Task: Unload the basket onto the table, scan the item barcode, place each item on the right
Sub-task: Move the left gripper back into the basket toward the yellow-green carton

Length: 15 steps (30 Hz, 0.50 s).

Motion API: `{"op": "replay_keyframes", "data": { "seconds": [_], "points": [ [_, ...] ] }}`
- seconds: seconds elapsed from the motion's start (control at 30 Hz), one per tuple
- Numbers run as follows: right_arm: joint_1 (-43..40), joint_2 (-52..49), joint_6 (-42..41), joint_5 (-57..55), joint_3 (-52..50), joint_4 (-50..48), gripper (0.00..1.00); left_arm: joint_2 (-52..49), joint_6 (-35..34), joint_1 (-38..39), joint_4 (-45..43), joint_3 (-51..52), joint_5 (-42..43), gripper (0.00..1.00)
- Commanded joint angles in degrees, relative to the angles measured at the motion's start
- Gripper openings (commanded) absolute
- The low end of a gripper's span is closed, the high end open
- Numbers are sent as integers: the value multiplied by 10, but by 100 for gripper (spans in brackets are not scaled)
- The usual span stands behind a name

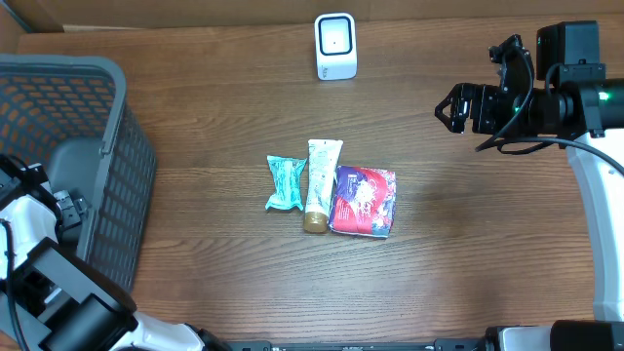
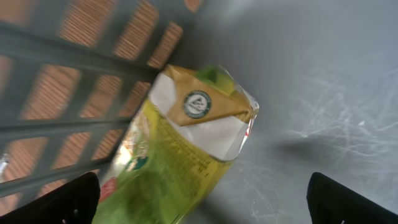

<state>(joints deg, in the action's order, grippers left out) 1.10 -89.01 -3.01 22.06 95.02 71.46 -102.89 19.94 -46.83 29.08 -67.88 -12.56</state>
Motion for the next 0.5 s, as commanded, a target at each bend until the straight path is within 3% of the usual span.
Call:
{"op": "replay_keyframes", "data": {
  "seconds": [0.0, 0.1, 0.2, 0.3, 0.37, 0.47],
  "points": [
    [-4, -1, -2, -2, -2, -2, 100, -29, -2, -5, -2, 3, -14, 96],
    [-4, -1, -2, -2, -2, -2, 100, -55, -3, -6, -3, 3, -20, 94],
    [-4, -1, -2, -2, -2, -2, 100, -77, -9, -5, -4, 3, -20, 83],
    [-4, -1, -2, -2, -2, 0, 100, -88, -14, -5, -5, 3, -20, 52],
    [-4, -1, -2, -2, -2, 2, 100, -89, -28, -5, -7, 3, -19, 21],
    [-4, -1, -2, -2, -2, 4, 100, -89, -35, -2, -6, 2, -18, 4]
  ]
}}
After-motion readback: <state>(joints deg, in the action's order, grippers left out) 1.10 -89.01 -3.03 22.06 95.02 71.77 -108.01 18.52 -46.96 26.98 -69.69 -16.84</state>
